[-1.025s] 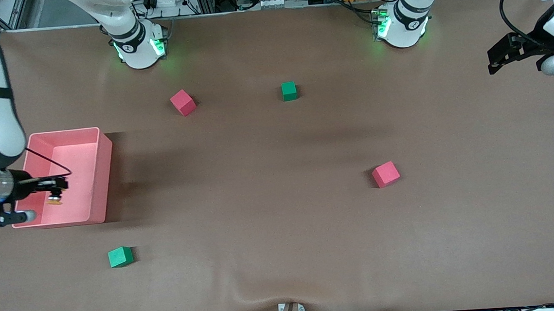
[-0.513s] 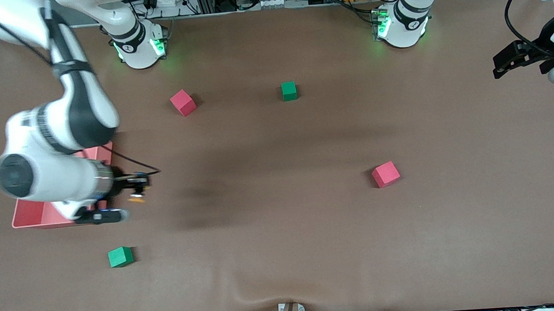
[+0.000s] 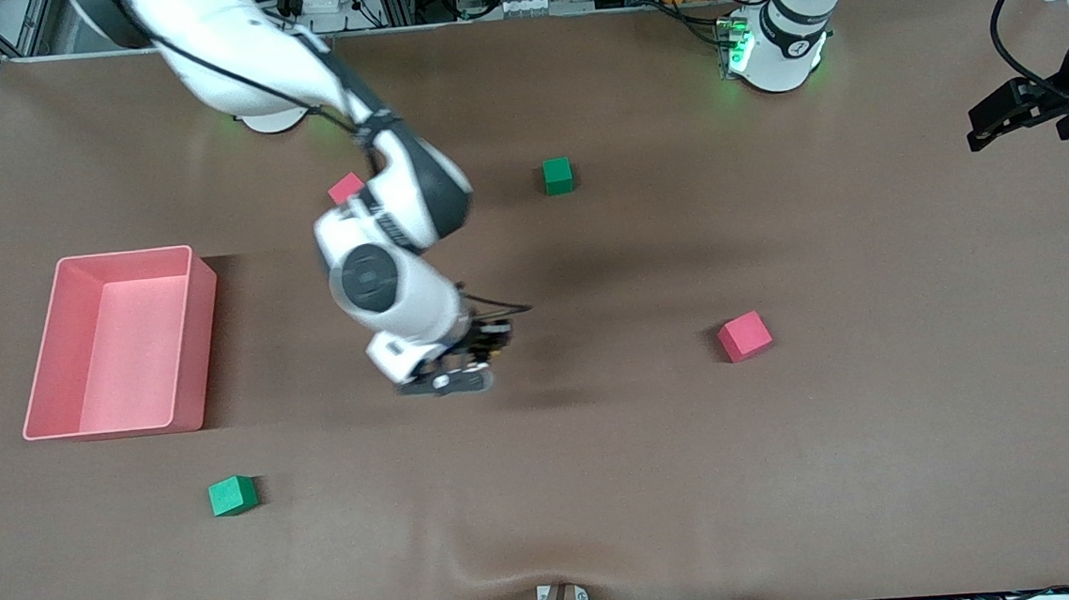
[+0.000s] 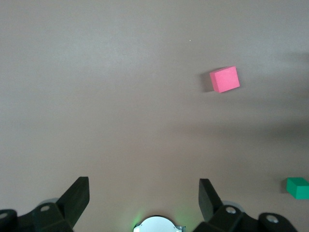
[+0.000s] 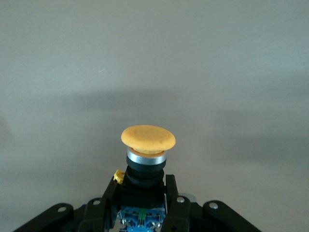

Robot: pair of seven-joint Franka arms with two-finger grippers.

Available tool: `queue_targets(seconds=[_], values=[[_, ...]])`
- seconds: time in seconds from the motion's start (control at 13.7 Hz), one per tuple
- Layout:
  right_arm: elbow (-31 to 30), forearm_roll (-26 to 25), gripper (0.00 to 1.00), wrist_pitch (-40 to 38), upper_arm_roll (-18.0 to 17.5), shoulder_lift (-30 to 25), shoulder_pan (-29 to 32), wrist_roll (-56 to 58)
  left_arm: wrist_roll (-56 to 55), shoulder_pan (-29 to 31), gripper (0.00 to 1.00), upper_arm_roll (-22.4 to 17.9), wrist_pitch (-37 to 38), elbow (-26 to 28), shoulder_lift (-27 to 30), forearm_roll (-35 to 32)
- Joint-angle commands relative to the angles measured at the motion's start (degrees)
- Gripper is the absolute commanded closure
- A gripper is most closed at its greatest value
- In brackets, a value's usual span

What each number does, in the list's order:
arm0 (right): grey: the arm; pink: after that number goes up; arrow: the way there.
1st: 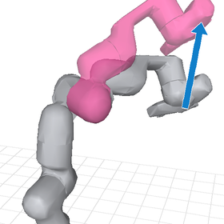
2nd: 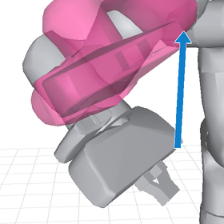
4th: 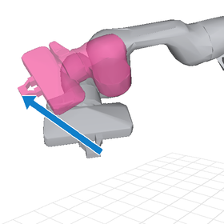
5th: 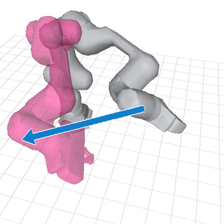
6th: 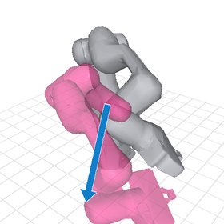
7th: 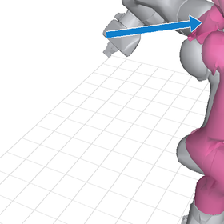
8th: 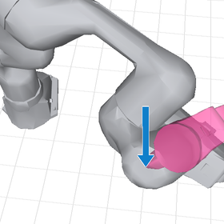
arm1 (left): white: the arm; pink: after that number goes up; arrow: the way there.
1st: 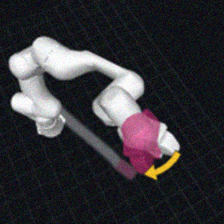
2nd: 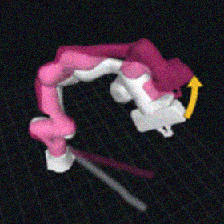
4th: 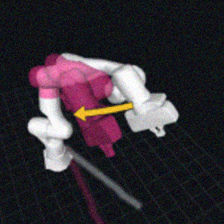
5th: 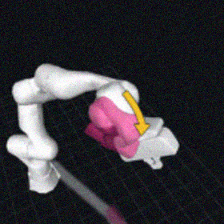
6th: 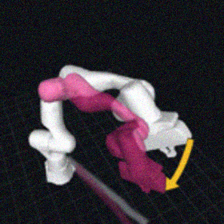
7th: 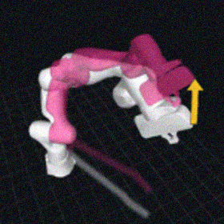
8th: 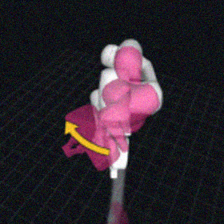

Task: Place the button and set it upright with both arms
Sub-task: 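Carry the button with the right gripper to the table's middle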

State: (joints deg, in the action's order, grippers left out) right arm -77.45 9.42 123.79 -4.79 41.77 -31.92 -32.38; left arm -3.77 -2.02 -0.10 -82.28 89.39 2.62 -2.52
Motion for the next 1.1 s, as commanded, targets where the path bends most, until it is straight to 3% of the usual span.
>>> queue_targets(seconds=[0.0, 0.37, 0.73, 0.81, 0.95, 1.03], values=[[3.97, 0.6, 1.0, 1.28, 0.83, 4.54, -4.37, -1.37, -0.01, 0.62, 0.0, 0.37, 0.02, 1.14, 1.16, 0.59], [5.64, -0.81, 1.0, 4.17, 1.27, 10.08, -10.88, -2.07, 0.08, 0.18, 0.0, 0.8, -0.16, 1.23, 0.73, 0.59], [5.55, -1.68, 1.0, 7.78, 1.27, 13.08, -13.52, -2.25, 0.17, 0.09, 0.0, 0.89, -0.07, 2.29, 1.16, 0.59], [5.55, -1.69, 0.94, 7.69, 1.27, 13.17, -13.61, -2.25, -0.09, -0.08, 0.0, 0.98, -0.07, 2.28, 1.08, 0.59], [5.64, -2.04, 0.0, 7.69, 1.27, 12.99, -13.7, -2.34, -0.44, -0.08, 0.0, 1.68, -0.42, 2.28, 0.73, 0.59], [5.81, -2.04, 0.0, 7.69, 1.36, 12.82, -13.52, -2.25, -0.62, -0.17, 0.0, 1.77, -0.59, 2.28, 0.64, 0.59]])
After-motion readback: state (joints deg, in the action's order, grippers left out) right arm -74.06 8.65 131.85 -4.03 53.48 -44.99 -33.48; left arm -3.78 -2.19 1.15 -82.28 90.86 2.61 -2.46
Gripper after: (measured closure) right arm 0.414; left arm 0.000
